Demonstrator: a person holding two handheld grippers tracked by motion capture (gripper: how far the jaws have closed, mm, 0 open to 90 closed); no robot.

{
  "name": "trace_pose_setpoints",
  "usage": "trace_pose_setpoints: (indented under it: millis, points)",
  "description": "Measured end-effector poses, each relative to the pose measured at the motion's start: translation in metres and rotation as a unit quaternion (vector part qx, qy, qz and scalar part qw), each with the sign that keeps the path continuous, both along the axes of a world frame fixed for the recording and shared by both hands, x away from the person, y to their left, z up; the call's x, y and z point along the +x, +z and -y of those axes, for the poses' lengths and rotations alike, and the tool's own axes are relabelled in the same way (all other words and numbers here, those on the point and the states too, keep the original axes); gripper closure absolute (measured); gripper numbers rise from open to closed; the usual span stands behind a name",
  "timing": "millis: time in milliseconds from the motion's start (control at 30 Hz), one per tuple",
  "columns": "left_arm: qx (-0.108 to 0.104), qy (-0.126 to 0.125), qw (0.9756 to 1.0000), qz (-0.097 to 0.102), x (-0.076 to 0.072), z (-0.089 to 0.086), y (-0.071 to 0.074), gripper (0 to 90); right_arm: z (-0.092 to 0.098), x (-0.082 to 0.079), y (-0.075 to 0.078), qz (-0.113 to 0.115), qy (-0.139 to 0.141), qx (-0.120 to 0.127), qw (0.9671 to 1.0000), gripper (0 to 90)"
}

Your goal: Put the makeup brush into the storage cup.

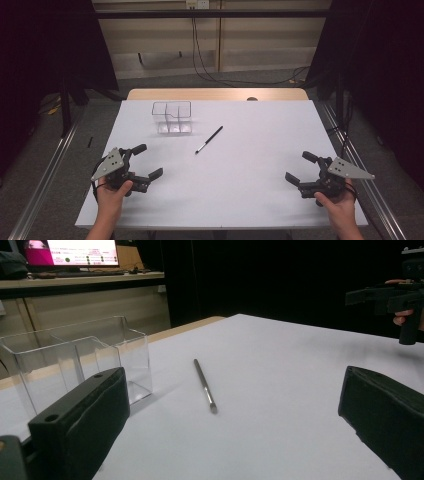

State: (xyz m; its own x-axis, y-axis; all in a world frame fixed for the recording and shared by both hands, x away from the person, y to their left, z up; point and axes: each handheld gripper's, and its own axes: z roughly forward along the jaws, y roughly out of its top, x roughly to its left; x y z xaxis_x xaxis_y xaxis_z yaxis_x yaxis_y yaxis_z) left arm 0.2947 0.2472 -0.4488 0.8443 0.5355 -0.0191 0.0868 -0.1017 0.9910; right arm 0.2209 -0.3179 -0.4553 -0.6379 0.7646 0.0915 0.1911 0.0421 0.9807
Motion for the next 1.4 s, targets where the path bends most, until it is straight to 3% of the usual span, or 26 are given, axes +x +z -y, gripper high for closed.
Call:
trace_pose_setpoints:
  millis: [667,1400]
  points:
    - [-0.001,0.005,1.0,0.008,0.011,0.011,0.003,0.0,-0.001,0.0,0.0,0.0,0.003,-0.002,1.0,0.0]
    - [-0.002,0.003,1.0,0.005,0.034,0.036,0.006,0.0,0.0,0.0,0.0,0.004,0.003,-0.001,1.0,0.0]
